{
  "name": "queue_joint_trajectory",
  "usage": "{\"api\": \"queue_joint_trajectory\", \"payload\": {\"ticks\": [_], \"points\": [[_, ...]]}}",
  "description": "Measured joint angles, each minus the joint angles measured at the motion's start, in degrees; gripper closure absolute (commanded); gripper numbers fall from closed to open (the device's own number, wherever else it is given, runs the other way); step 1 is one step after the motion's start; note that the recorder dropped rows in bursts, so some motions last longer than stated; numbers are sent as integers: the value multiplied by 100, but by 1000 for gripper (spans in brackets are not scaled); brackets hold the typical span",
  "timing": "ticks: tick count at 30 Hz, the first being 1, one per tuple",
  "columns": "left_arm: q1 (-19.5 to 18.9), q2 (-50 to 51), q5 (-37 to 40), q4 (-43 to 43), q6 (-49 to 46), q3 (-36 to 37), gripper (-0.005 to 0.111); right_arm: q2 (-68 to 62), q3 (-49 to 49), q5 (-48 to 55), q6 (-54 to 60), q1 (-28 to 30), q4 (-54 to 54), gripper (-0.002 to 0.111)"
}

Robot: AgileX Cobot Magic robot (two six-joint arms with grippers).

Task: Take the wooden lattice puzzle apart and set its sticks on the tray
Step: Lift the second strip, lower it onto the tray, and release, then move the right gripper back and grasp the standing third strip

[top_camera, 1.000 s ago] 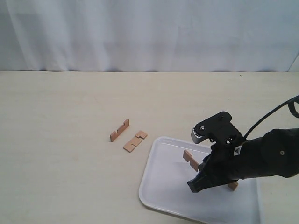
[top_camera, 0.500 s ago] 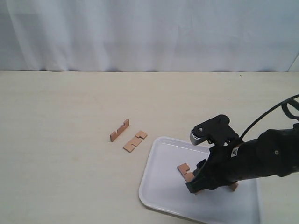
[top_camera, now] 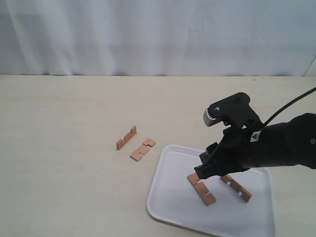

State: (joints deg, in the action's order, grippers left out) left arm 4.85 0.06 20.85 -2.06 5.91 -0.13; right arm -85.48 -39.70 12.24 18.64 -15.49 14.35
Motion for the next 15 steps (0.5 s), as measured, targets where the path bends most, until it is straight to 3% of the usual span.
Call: {"api": "queue_joint_trajectory", "payload": {"ticks": [2, 4, 15], "points": [[0, 0, 0, 0, 0, 0, 107, 0, 0, -196, -12, -25, 16, 28], [0, 0, 0, 0, 0, 0, 107, -52, -128, -301, 62, -155, 16, 19], [0, 0, 0, 0, 0, 0, 107, -1935, -2681, 761, 136, -903, 16, 11]]}}
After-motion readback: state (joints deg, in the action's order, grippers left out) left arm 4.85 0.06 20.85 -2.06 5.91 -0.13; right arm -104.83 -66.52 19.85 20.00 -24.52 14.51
